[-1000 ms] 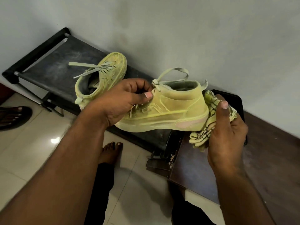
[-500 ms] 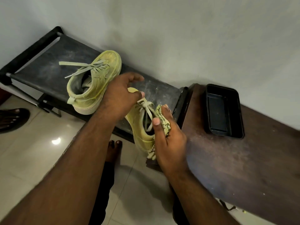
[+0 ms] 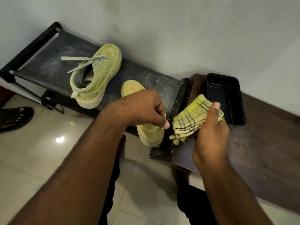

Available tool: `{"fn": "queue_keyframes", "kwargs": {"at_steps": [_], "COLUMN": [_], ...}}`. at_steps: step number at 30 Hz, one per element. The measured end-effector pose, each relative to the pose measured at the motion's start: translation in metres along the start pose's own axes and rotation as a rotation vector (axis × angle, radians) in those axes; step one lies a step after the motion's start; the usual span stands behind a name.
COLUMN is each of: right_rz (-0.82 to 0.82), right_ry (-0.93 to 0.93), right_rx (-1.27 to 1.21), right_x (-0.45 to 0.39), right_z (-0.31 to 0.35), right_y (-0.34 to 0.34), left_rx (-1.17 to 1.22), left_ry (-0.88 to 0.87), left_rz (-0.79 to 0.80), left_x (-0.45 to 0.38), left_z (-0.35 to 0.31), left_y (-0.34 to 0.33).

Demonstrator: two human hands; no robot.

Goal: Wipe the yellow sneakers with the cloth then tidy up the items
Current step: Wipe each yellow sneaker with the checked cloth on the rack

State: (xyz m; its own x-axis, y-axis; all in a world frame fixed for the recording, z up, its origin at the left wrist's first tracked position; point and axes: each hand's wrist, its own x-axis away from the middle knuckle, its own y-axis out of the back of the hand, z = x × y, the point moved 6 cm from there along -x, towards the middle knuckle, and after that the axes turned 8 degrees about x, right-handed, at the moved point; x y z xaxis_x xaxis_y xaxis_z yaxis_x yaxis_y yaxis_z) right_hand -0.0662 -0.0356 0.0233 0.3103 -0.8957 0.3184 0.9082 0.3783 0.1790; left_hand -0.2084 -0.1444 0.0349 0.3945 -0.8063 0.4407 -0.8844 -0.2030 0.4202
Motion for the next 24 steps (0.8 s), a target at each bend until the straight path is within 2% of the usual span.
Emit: {"fn": "queue_keyframes", "kwargs": {"at_steps": [5,10,15,21,24], "right_rz": [0.030,0.112,0.159,0.462,0.507], "right_ry": [-0.029,0.004,0.169,0.313,0.461], "right_rx": [-0.029,-0.009,0.092,0.465,0.841], "right_x": [0.023,0.014,0.006,0.044,0.071], "right_z": [-0.006,-0.009,0.004,-0.012,-0.028], "right_y": [0.029,0.018,-0.003,-0.023,-0.026], "left_rx": [-0.250,-0.238,-0.254,-0.082,-0.010], "left_ry": [0.060,0.083,0.071,-0.016,-0.038], "left_rz": [-0.074,-0.176,-0.175,-0.181,-0.177], "left_x": [-0.003,-0.007,-0.016,-0.022,-0.025], "left_z": [-0.006,-0.001,0.002,0.014,0.016], "left_y": [-0.014,-0.001,0.004,0.005,0.000]}}
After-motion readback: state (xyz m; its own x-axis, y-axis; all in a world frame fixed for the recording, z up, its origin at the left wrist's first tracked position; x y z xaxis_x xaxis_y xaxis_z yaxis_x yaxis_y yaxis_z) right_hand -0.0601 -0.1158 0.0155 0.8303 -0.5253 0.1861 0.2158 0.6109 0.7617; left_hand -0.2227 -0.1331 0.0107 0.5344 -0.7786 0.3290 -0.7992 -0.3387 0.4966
